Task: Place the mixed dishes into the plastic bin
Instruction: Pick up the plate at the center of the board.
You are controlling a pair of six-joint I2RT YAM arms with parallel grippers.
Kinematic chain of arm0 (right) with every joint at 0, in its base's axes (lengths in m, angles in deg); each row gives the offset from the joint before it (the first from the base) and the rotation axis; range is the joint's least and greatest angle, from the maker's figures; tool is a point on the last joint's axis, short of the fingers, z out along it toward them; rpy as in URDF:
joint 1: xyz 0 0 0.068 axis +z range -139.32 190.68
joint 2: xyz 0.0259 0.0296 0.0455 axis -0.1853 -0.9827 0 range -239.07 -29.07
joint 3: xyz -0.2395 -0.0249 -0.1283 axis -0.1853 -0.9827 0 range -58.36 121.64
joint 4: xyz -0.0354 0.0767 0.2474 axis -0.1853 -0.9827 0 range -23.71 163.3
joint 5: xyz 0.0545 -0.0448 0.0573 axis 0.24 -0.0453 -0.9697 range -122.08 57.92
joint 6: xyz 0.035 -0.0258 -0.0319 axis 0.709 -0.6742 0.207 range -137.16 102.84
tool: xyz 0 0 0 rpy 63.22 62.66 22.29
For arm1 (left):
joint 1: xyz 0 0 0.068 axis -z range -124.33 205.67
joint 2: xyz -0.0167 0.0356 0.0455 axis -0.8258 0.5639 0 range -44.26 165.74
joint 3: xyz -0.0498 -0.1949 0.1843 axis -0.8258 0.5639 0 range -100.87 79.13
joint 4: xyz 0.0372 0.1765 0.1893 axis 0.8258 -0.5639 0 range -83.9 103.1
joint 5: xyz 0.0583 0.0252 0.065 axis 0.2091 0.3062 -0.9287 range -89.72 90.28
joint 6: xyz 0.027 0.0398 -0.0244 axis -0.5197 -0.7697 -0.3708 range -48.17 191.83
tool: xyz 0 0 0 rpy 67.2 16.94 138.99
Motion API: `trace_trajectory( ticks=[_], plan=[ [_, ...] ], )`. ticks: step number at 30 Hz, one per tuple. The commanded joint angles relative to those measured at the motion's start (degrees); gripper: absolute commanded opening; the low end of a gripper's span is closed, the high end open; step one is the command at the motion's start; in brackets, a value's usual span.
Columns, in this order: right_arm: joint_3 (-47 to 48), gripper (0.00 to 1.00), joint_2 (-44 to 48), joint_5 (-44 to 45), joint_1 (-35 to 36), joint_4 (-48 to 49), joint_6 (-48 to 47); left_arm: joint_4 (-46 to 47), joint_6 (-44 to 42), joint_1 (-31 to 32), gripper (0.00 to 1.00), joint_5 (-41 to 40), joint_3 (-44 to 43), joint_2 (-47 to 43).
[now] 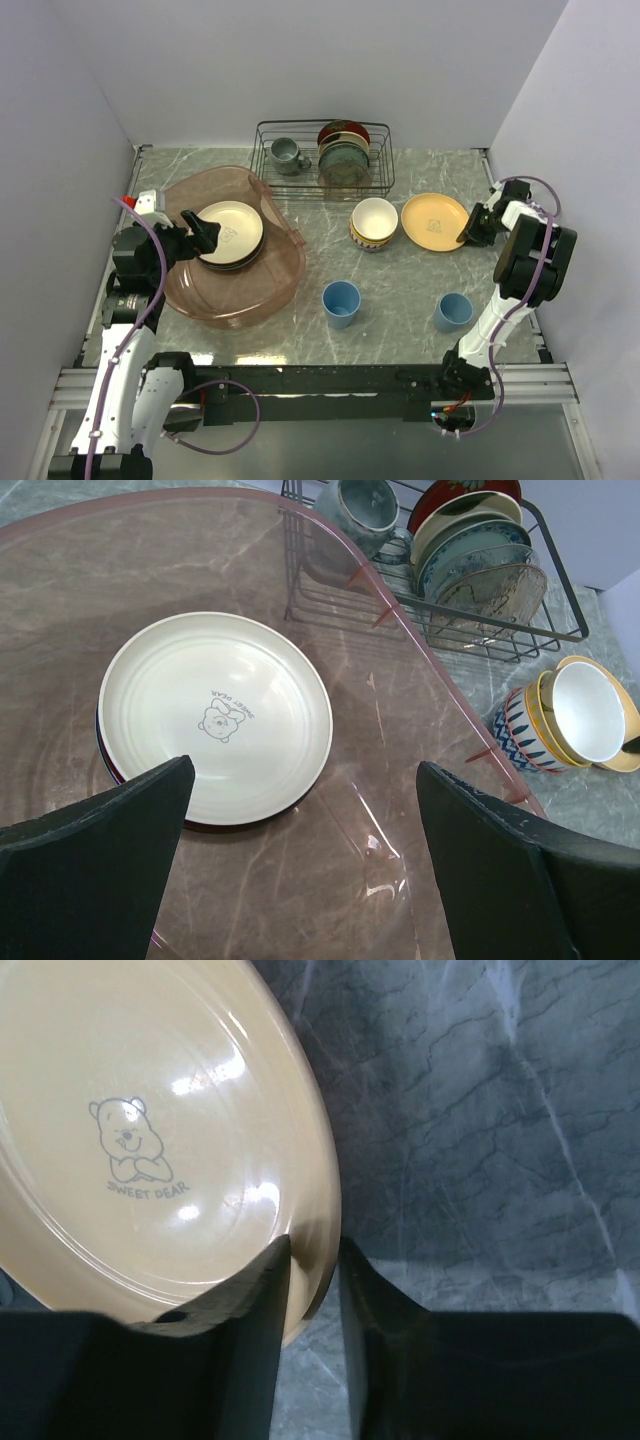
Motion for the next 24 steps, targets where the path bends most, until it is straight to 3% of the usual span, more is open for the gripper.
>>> trace_trajectory(
  ticks=[1,10,24],
  plan=[
    [3.0,0.30,-1.2,-0.6,-0.8,-0.9,0.1,1.6,-0.9,-0.2,0.99,0.0,-1.3,0.0],
    [0.1,0.01,3.9,-7.4,-2.4,1.8,-0.1,2.0,-0.9,-0.2,0.99,-0.4,-1.1,-0.4],
    [-7.7,0.00,22.8,-19.4,-6.1,7.6,3.1,1.8,-0.2,-0.2,0.99,1.3,-0.7,-1.6]
  ],
)
